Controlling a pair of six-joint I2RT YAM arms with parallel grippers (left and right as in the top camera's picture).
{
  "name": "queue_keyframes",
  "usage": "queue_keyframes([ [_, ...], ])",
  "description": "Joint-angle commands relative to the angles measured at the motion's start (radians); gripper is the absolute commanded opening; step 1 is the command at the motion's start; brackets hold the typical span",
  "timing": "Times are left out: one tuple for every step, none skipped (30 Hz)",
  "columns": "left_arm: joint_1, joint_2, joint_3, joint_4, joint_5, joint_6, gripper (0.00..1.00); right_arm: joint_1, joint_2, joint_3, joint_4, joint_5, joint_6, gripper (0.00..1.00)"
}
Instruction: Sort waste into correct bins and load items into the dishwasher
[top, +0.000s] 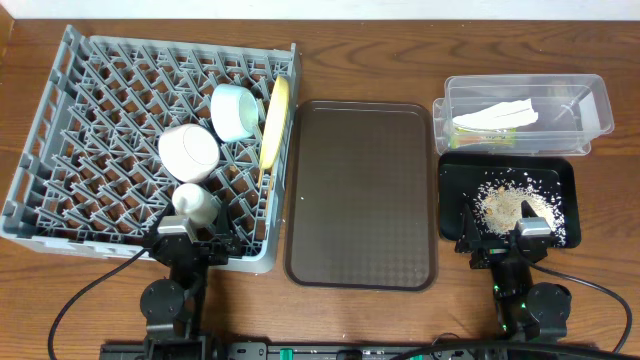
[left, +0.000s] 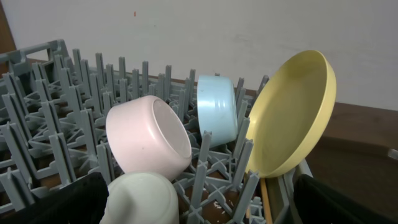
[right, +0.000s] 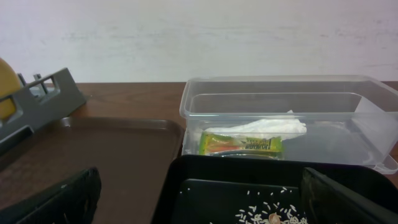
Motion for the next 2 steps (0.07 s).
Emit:
queue_keyframes([
  [-0.006,-0.006,-0.01,-0.043,0.006,-0.005,0.98,0.008,-0.006,-0.001,-0.004,-0.005,-0.005,0.99],
  [-0.006,-0.006,-0.01,-0.043,0.006,-0.005,0.98,0.008,-0.006,-0.001,-0.004,-0.005,-0.005,0.99],
])
